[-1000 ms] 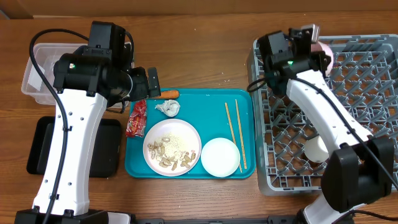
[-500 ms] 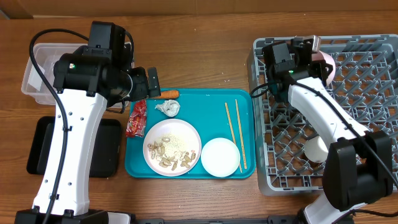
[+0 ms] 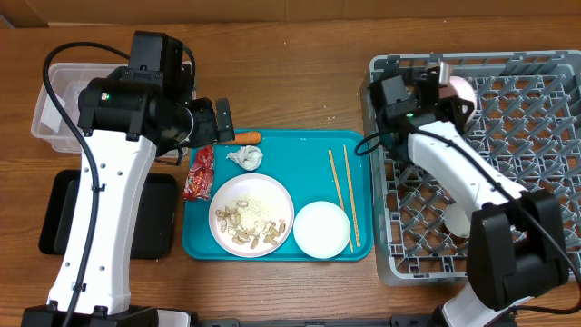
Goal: Sort waste into correct bins and load items into the dishwasher
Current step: 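Set the white bowl upright in the rack's back row and release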
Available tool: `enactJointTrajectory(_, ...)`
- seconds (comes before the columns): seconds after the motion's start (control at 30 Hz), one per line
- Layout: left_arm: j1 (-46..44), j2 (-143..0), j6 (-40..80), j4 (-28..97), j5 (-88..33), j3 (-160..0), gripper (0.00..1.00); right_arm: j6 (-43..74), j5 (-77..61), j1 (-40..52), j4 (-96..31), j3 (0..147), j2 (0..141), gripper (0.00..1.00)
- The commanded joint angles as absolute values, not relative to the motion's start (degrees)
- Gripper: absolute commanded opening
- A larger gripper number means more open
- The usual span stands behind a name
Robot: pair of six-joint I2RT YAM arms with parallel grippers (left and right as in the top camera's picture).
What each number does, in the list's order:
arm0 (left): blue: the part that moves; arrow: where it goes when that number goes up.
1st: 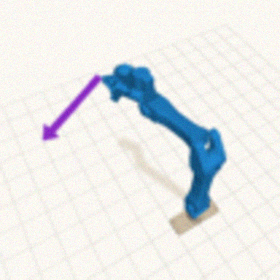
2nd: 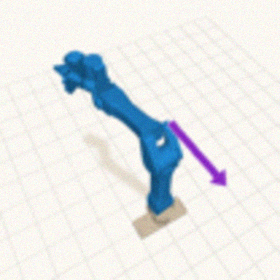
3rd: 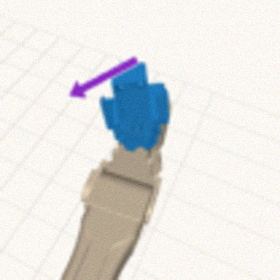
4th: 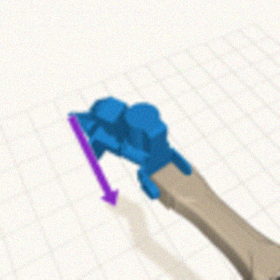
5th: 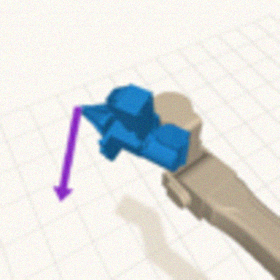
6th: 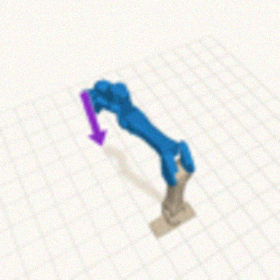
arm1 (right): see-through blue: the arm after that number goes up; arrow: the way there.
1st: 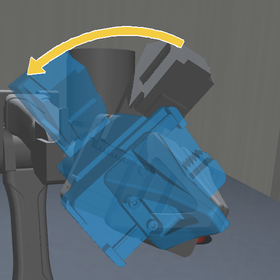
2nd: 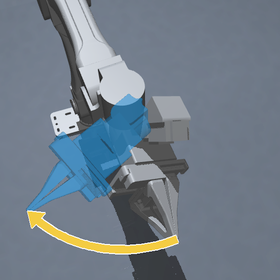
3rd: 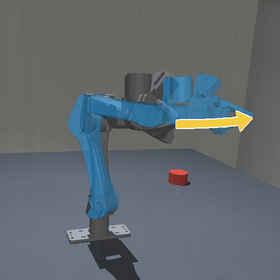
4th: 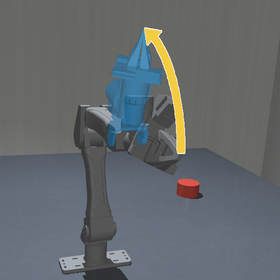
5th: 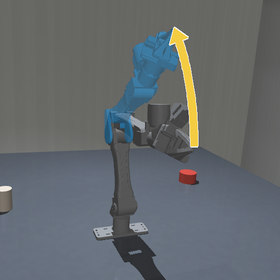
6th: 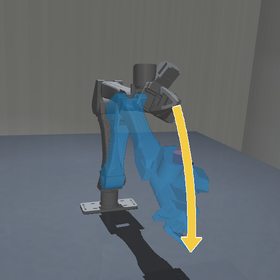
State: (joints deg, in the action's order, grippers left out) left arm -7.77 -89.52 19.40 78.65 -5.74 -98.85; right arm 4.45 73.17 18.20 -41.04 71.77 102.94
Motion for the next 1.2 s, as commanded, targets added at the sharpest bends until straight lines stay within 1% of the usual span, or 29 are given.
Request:
enactJointTrajectory(0.0,-7.53,-89.25,19.94,78.65,-5.54,-99.81,1.00,4.60,75.61,18.85,-41.47,71.31,103.00,0.12)
enactJointTrajectory(0.23,-7.53,-89.25,19.92,78.65,-5.54,-99.81,1.00,4.56,78.83,19.16,-42.11,71.31,102.98,0.12)
enactJointTrajectory(0.3,-7.53,-89.25,19.92,78.65,-5.54,-99.81,1.00,4.60,78.83,19.51,-43.05,71.31,102.98,0.16)
enactJointTrajectory(0.33,-7.53,-89.25,19.94,78.65,-5.54,-99.81,1.00,4.64,78.83,19.88,-44.05,71.31,102.98,0.20)
enactJointTrajectory(0.4,-7.53,-89.25,19.94,78.65,-5.54,-99.81,1.00,4.67,78.83,20.49,-45.12,71.31,102.98,0.34)
enactJointTrajectory(0.47,-7.53,-89.25,19.94,78.65,-5.54,-99.81,1.00,4.67,78.81,21.39,-46.00,71.31,102.98,0.53)
enactJointTrajectory(0.5,-7.53,-89.25,19.94,78.65,-5.54,-99.81,1.00,4.69,78.67,21.74,-46.30,71.31,102.98,0.59)
enactJointTrajectory(0.53,-7.53,-89.25,19.94,78.65,-5.54,-99.81,1.00,4.69,78.32,22.06,-46.72,71.31,102.98,0.64)
enactJointTrajectory(0.6,-7.53,-89.25,19.92,78.65,-5.54,-99.81,1.00,4.69,77.47,22.72,-47.31,71.31,102.98,0.70)
enactJointTrajectory(0.7,-7.53,-89.25,19.94,78.65,-5.54,-99.81,1.00,4.69,77.52,23.70,-48.25,71.33,102.87,0.74)
enactJointTrajectory(0.87,-7.53,-89.25,19.94,78.65,-5.54,-99.81,1.00,5.02,77.95,25.19,-48.56,71.33,101.16,0.77)
enactJointTrajectory(0.97,-7.53,-89.25,19.92,78.65,-5.54,-99.81,1.00,7.14,77.23,25.52,-48.58,71.55,98.65,0.84)
enactJointTrajectory(1.17,-7.53,-89.25,19.94,78.65,-5.54,-99.81,1.00,7.25,71.37,26.57,-48.99,72.07,92.12,0.86)
